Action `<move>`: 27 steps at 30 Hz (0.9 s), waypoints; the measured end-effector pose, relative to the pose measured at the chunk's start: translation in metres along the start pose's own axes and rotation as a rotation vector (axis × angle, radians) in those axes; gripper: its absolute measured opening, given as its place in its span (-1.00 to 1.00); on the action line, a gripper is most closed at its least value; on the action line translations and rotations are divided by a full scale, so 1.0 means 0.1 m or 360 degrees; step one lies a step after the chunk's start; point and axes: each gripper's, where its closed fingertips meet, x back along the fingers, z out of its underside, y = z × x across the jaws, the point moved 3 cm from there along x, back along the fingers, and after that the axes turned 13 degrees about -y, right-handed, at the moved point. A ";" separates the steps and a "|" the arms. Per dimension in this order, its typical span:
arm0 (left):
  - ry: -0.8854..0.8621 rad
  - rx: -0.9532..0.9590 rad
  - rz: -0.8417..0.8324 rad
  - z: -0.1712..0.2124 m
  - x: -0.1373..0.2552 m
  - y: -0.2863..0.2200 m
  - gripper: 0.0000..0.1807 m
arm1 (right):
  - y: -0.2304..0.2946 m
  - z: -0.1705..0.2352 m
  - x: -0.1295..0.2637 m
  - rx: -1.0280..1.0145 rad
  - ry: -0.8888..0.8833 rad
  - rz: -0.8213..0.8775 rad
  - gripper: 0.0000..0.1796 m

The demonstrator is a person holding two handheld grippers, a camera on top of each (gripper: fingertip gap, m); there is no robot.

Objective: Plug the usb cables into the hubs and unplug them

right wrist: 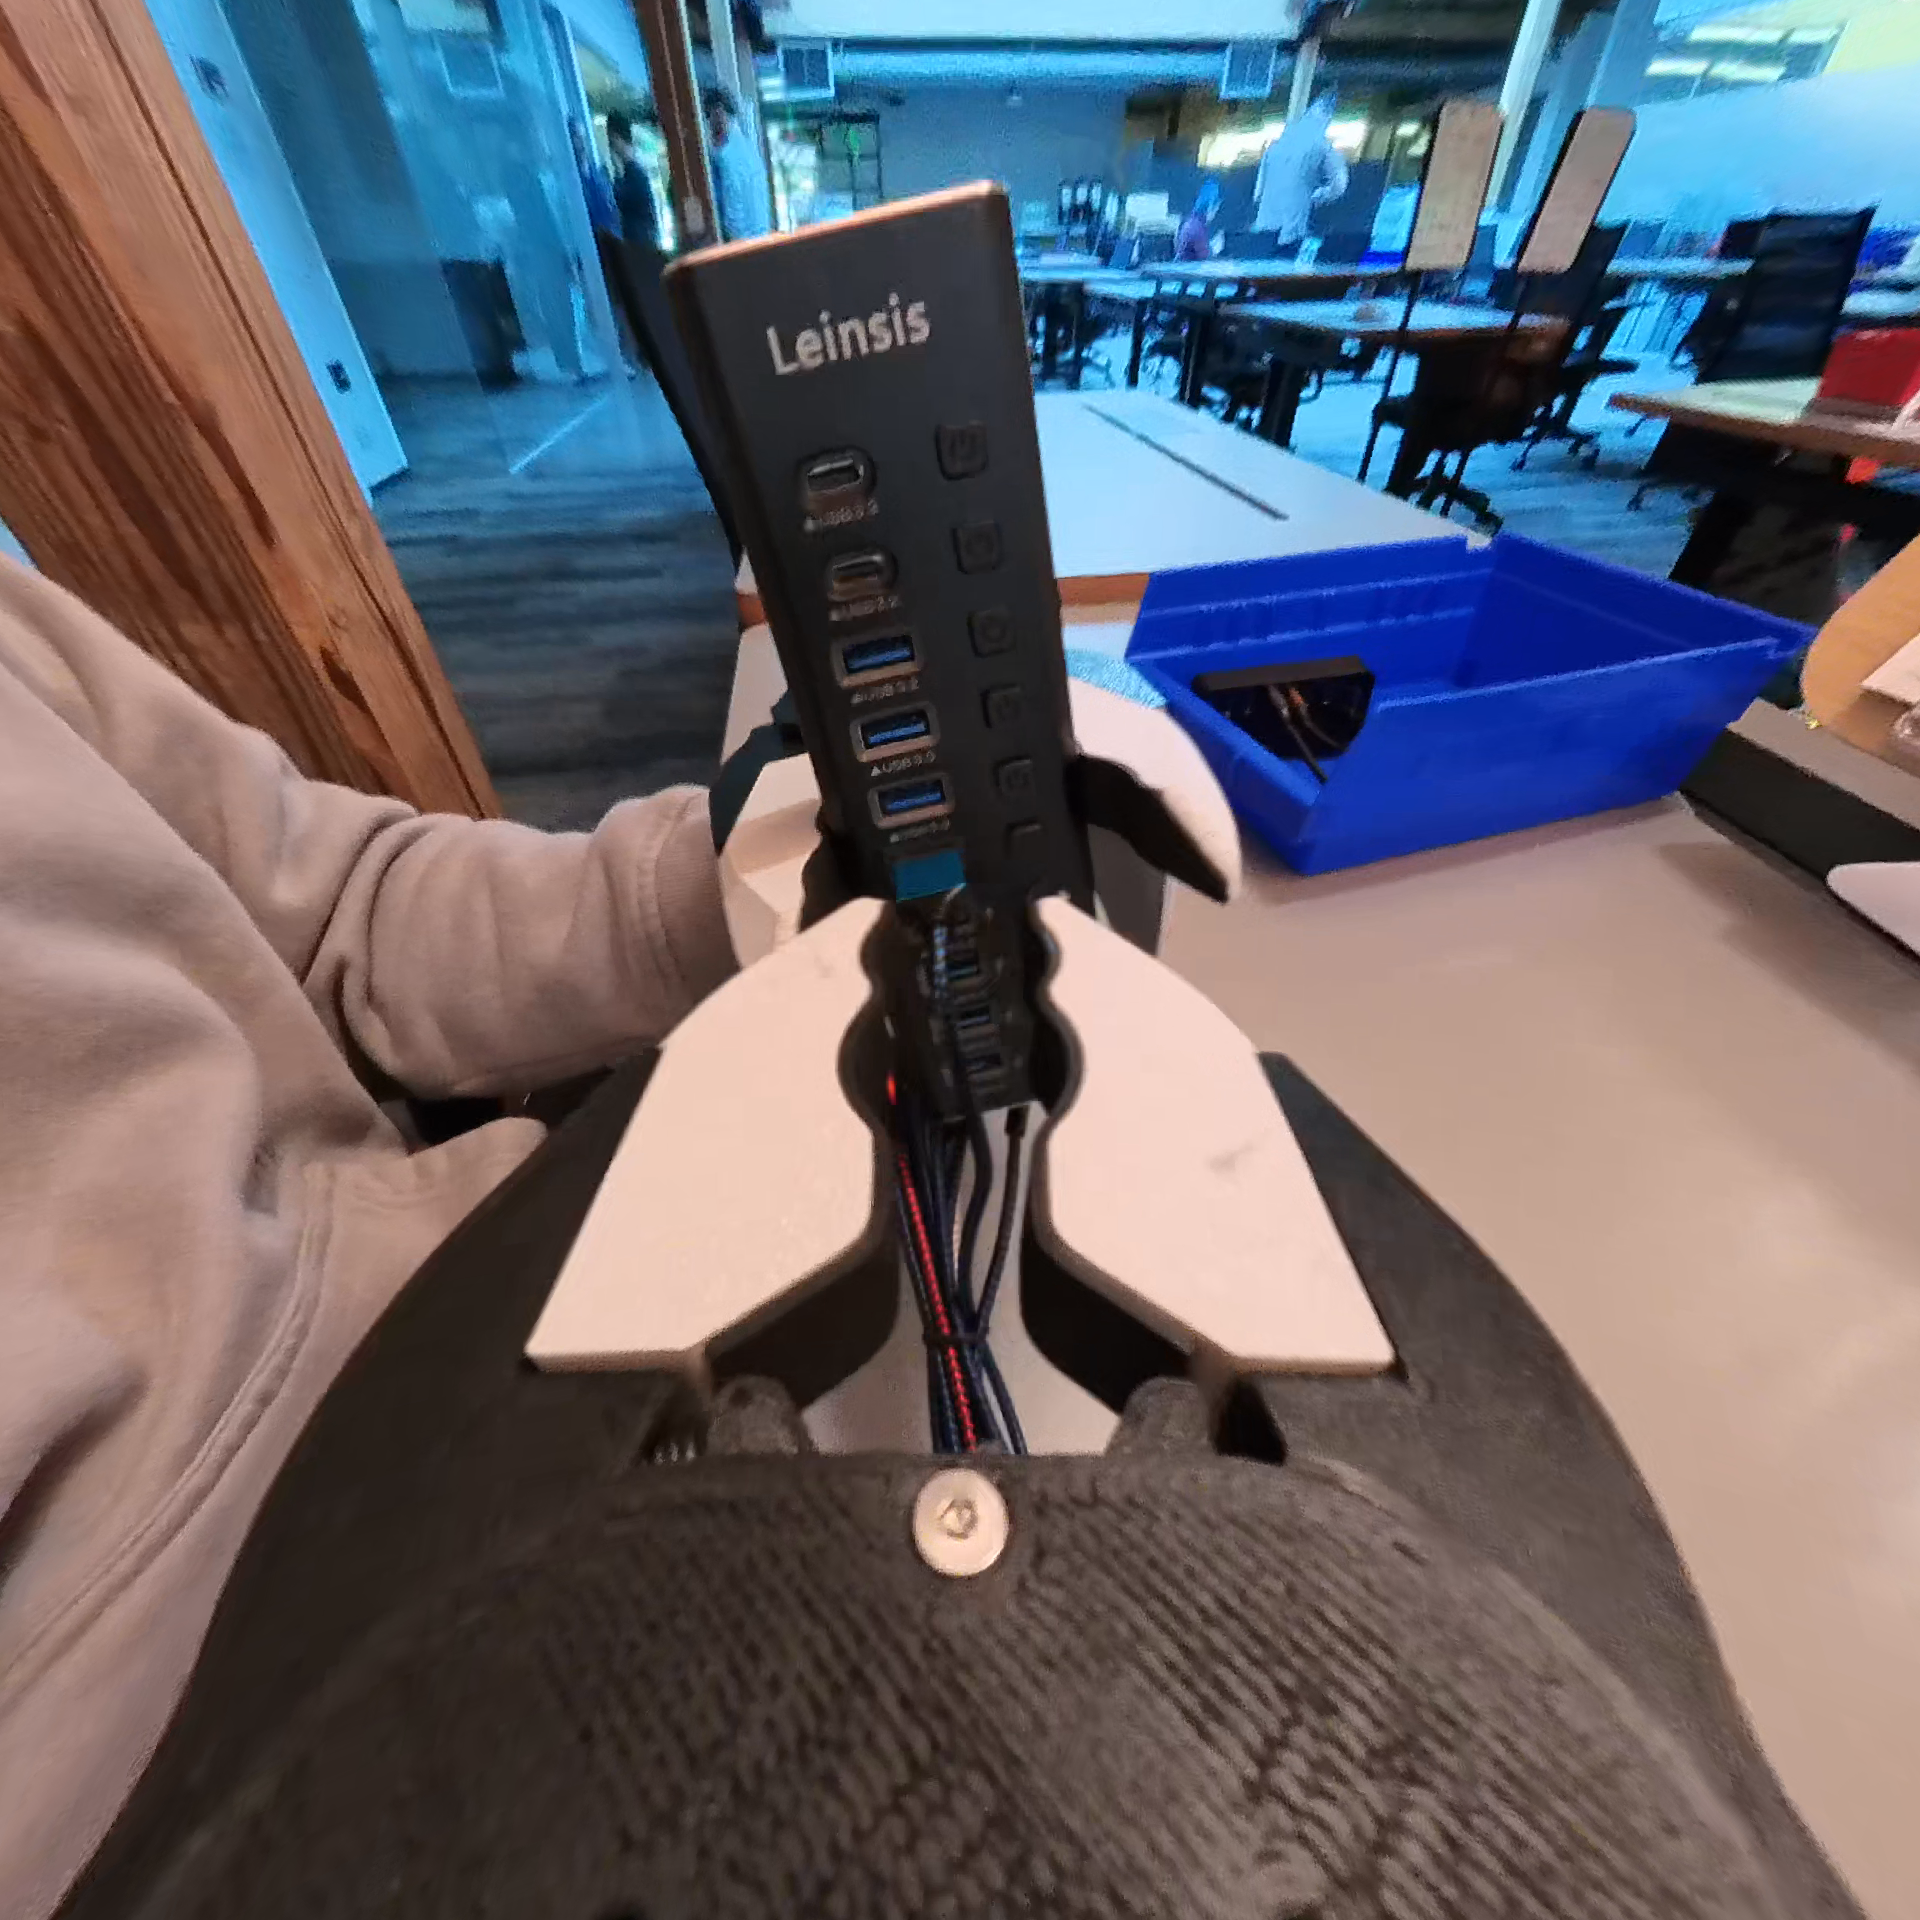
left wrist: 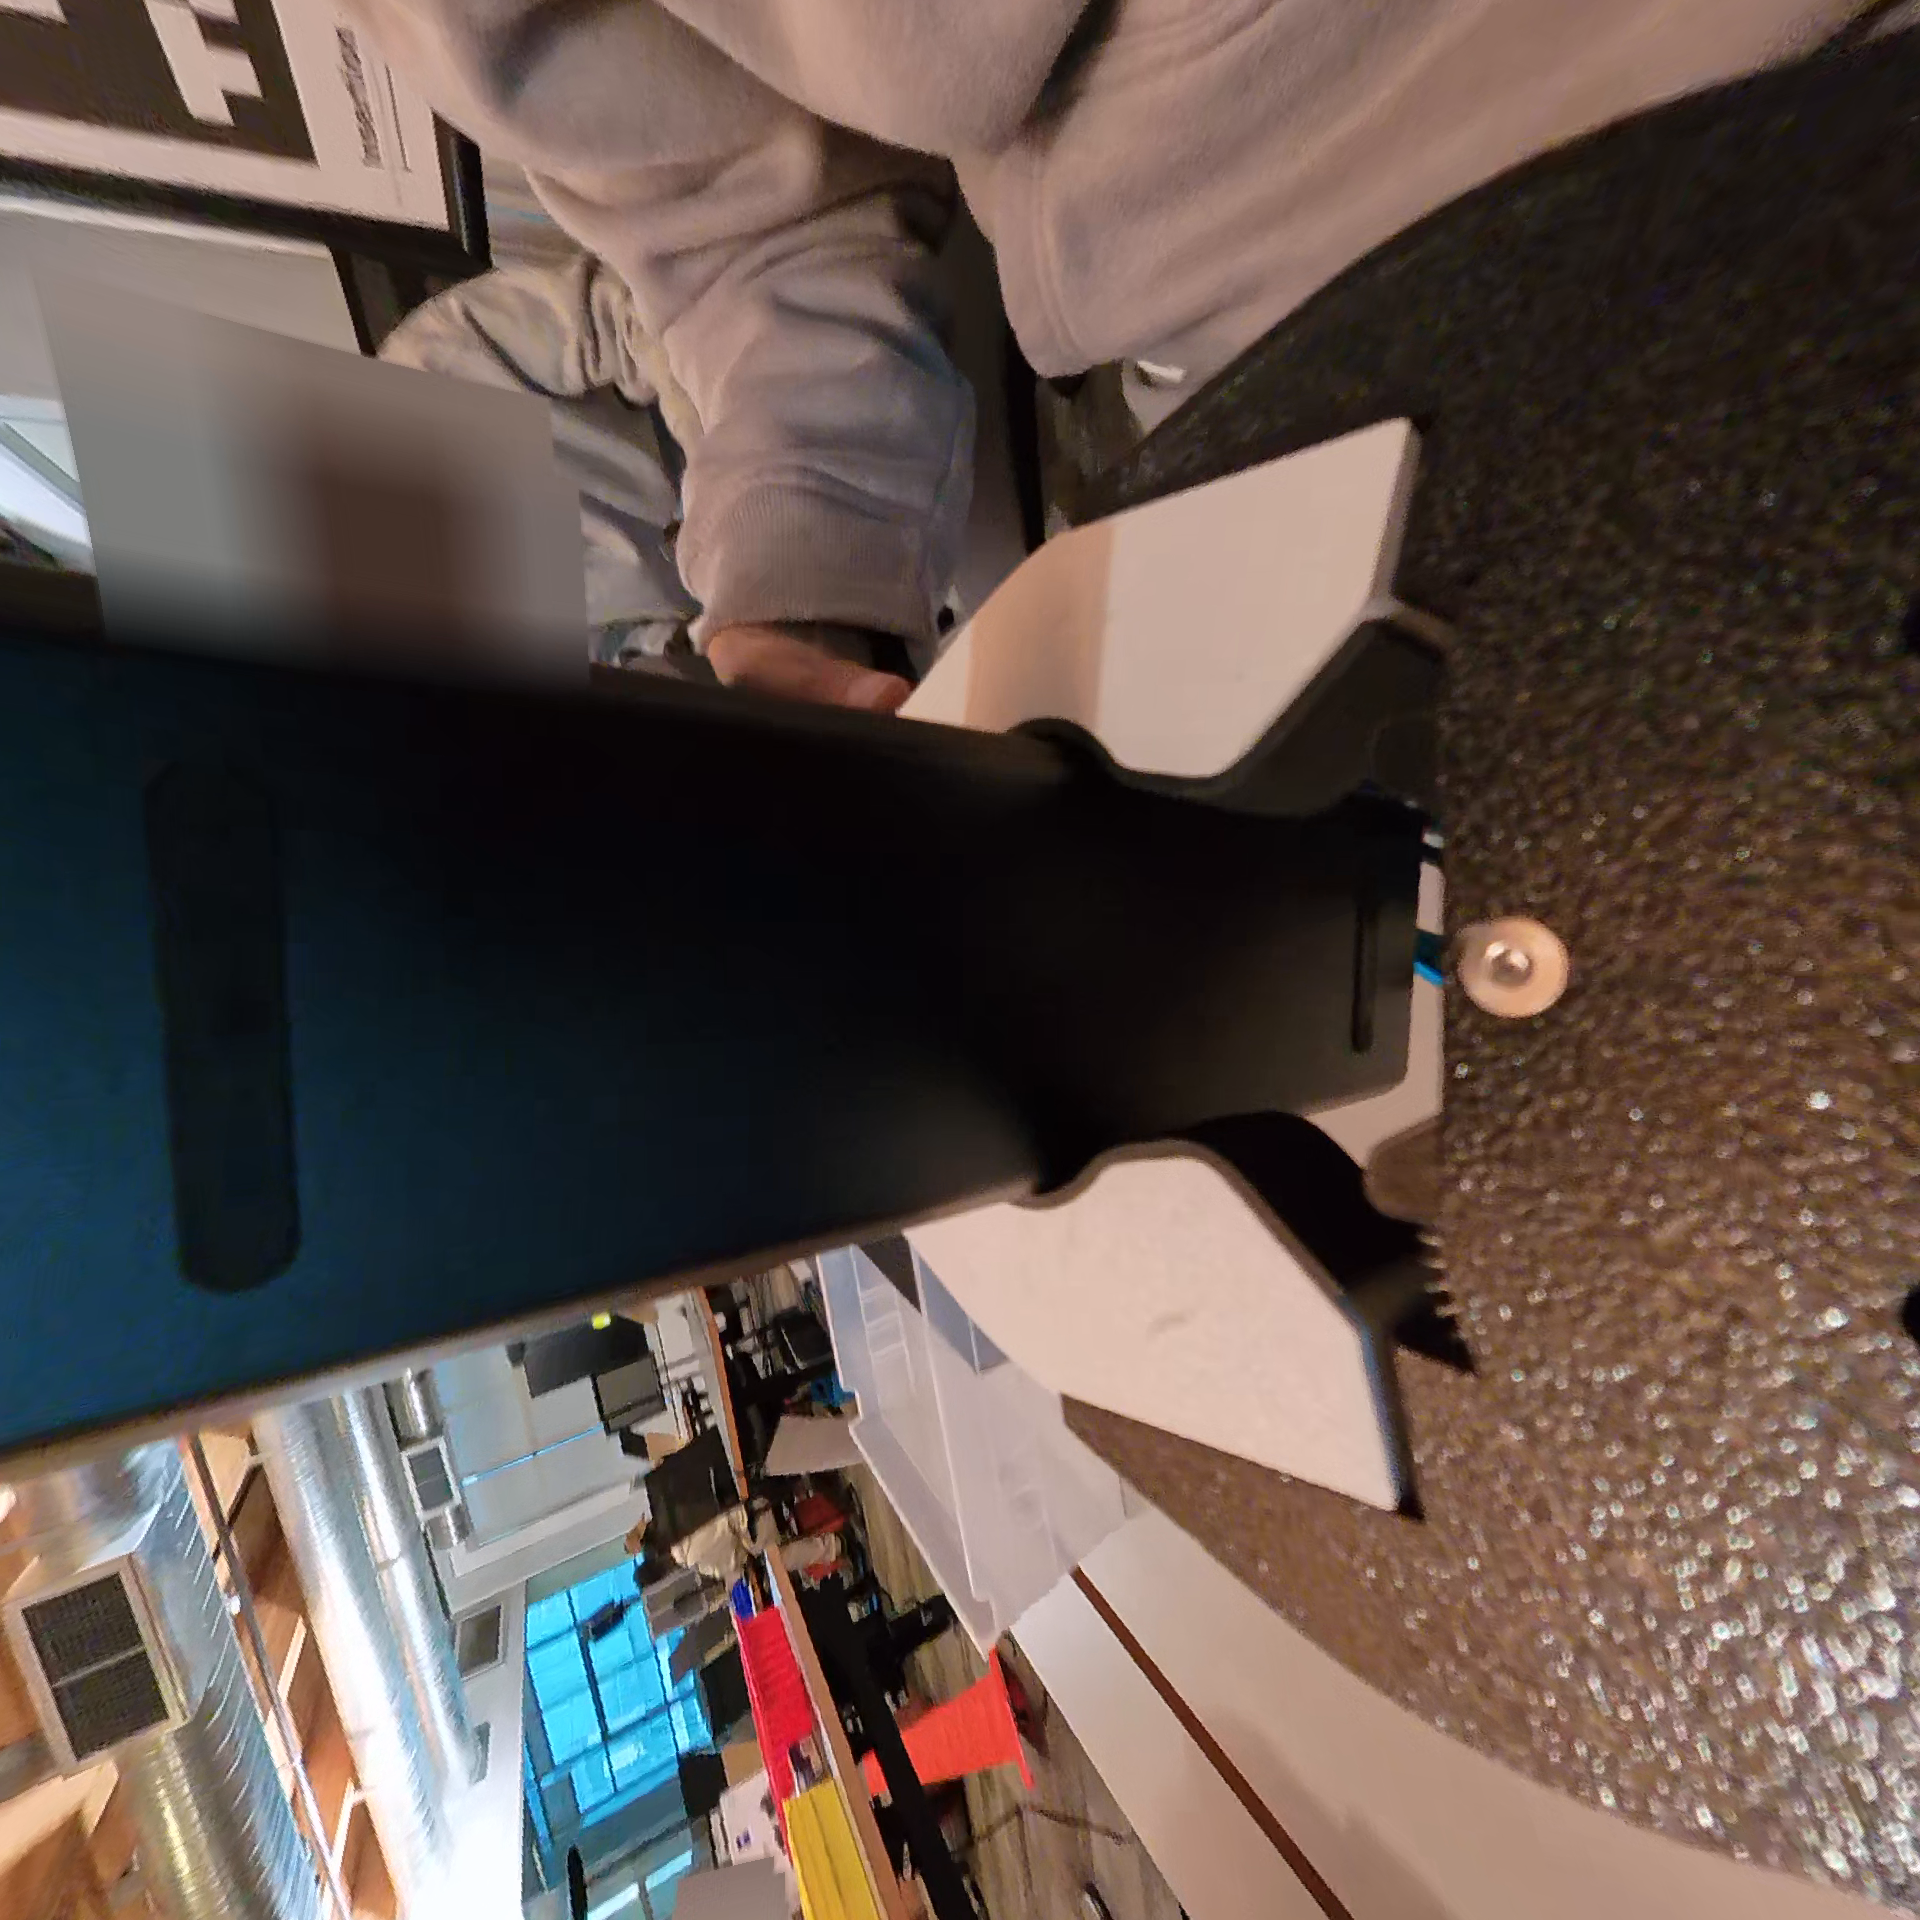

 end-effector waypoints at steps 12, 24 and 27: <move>-0.0022 0.0034 0.0121 0.01 -0.06 -0.13 -0.20 | 0.08 0.02 -0.03 0.0151 0.0066 -0.0120 -0.68; -0.0041 0.0005 0.0084 0.00 -0.08 -0.11 -0.20 | 0.11 0.03 -0.02 0.0017 0.0026 -0.0142 -0.84; -0.0009 -0.0027 0.0093 0.05 -0.07 -0.12 -0.20 | 0.11 0.08 -0.01 0.0089 0.0113 -0.0125 -0.84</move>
